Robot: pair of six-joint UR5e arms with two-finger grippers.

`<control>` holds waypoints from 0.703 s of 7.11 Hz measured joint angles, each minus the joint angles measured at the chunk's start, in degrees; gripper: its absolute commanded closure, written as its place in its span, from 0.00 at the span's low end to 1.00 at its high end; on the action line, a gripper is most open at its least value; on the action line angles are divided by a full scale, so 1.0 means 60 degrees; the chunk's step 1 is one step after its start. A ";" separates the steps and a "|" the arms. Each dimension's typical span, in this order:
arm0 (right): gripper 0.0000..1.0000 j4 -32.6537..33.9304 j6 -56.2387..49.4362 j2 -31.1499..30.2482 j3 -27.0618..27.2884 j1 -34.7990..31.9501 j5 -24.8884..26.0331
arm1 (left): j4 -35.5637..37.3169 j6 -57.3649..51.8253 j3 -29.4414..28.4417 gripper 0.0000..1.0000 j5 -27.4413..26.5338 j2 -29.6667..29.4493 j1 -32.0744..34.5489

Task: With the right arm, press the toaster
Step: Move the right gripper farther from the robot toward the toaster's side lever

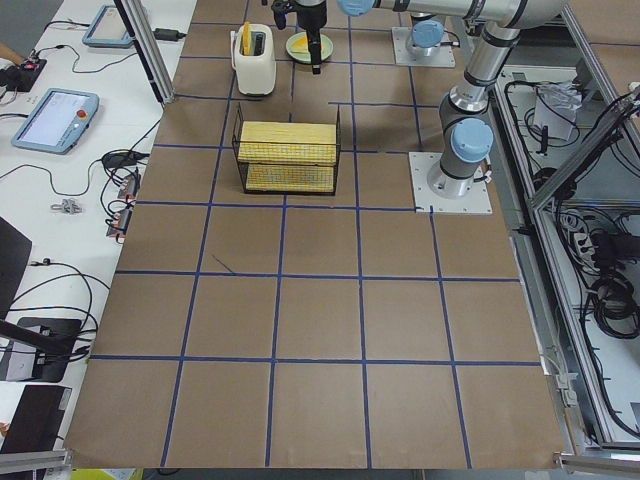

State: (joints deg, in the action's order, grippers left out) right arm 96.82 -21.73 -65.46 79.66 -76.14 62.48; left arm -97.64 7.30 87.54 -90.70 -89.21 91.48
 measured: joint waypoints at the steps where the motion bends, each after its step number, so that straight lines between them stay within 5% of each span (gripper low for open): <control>1: 0.95 0.0104 -0.0006 0.0182 -0.0046 0.0041 -0.0128 | 0.0002 0.0000 0.0000 0.00 0.0000 0.0000 0.0002; 5: 0.95 0.0216 0.0004 0.0669 -0.0288 0.0170 -0.0495 | 0.0000 0.0000 0.0000 0.00 0.0000 0.0000 0.0002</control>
State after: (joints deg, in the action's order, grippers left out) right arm 98.11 -21.70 -61.45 77.93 -75.12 59.51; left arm -97.64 7.29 87.54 -90.70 -89.21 91.49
